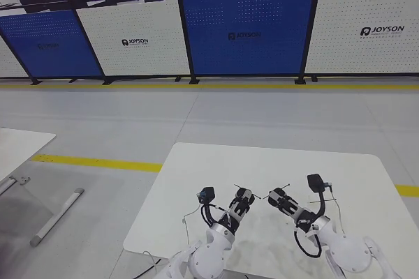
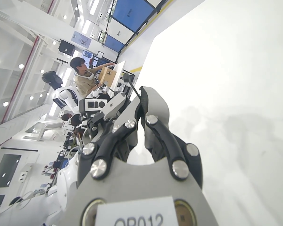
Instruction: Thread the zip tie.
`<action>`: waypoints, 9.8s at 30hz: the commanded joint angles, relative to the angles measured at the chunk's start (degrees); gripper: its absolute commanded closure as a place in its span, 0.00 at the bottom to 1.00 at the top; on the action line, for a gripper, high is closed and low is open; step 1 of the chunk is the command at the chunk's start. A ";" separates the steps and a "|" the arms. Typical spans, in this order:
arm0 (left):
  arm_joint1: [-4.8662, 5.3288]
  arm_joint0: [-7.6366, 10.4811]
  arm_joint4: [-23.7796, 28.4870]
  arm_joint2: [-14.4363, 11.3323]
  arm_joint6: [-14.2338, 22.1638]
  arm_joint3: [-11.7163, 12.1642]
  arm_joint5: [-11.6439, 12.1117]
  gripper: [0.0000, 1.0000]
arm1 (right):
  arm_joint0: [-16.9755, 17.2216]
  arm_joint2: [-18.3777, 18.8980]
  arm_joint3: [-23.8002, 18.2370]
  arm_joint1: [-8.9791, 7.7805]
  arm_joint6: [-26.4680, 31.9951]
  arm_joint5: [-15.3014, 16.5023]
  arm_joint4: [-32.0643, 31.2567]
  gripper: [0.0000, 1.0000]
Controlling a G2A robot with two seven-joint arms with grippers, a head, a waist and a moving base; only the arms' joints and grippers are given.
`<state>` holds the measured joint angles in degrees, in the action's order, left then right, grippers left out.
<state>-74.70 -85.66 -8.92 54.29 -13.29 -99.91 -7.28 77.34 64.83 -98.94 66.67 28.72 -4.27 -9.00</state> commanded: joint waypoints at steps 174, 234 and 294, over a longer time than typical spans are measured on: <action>0.15 -1.50 -2.68 2.96 2.78 -1.59 -4.37 1.00 | 7.32 -5.15 6.71 4.36 -24.36 14.36 4.10 1.00; -0.13 -1.62 -4.34 2.04 2.10 -1.10 -3.40 1.00 | 4.92 -5.62 9.00 6.14 -22.18 12.45 3.17 1.00; -0.13 -1.62 -4.34 2.04 2.10 -1.10 -3.40 1.00 | 8.00 -2.59 7.18 7.00 -21.08 14.25 1.75 1.00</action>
<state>-74.83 -87.28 -13.26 56.32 -11.19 -101.00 -10.69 85.33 62.23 -91.62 73.65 7.62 10.18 -7.16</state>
